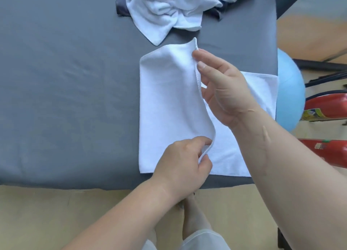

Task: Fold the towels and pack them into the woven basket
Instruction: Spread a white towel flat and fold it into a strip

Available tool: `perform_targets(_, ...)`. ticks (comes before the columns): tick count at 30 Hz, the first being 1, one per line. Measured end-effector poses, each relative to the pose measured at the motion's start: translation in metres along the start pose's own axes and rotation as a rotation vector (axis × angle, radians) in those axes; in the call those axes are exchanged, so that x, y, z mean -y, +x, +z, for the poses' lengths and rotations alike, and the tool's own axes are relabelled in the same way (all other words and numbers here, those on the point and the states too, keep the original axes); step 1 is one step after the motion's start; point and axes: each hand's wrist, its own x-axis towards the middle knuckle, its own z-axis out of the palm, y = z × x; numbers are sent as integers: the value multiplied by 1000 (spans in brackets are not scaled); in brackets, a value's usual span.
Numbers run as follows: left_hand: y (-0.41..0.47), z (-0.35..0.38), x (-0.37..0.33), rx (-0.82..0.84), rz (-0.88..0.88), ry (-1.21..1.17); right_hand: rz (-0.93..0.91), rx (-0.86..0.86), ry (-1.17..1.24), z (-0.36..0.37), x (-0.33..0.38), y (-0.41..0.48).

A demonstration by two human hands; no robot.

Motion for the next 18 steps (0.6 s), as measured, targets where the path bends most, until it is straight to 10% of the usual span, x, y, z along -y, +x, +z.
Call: perform_targets(18,68,122,-85,187,58,144,46,-145,68,-185,39,-40)
